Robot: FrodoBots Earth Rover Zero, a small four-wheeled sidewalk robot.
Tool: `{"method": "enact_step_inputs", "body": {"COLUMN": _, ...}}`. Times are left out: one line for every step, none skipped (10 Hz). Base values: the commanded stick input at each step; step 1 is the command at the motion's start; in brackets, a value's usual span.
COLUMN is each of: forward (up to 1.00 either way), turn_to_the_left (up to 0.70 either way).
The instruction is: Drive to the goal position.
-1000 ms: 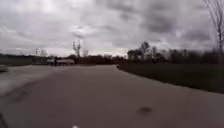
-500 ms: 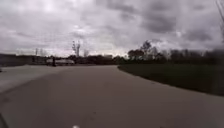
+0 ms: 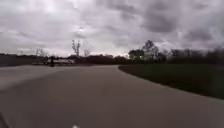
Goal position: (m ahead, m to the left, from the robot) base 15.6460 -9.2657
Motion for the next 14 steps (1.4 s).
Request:
{"method": "enact_step_inputs", "body": {"forward": 1.00, "turn_to_the_left": 0.00}}
{"method": "enact_step_inputs", "body": {"forward": 1.00, "turn_to_the_left": -0.02}}
{"method": "enact_step_inputs", "body": {"forward": 1.00, "turn_to_the_left": -0.05}}
{"method": "enact_step_inputs", "body": {"forward": 0.02, "turn_to_the_left": -0.85}}
{"method": "enact_step_inputs", "body": {"forward": 0.00, "turn_to_the_left": -0.87}}
{"method": "enact_step_inputs", "body": {"forward": 1.00, "turn_to_the_left": -0.35}}
{"method": "enact_step_inputs", "body": {"forward": 1.00, "turn_to_the_left": -0.35}}
{"method": "enact_step_inputs", "body": {"forward": 1.00, "turn_to_the_left": -0.30}}
{"method": "enact_step_inputs", "body": {"forward": 1.00, "turn_to_the_left": -0.16}}
{"method": "enact_step_inputs", "body": {"forward": 0.19, "turn_to_the_left": -0.02}}
{"method": "enact_step_inputs", "body": {"forward": 0.00, "turn_to_the_left": 0.00}}
{"method": "enact_step_inputs", "body": {"forward": 0.00, "turn_to_the_left": 0.00}}
{"method": "enact_step_inputs", "body": {"forward": 0.00, "turn_to_the_left": 0.00}}
{"method": "enact_step_inputs", "body": {"forward": 0.00, "turn_to_the_left": 0.00}}
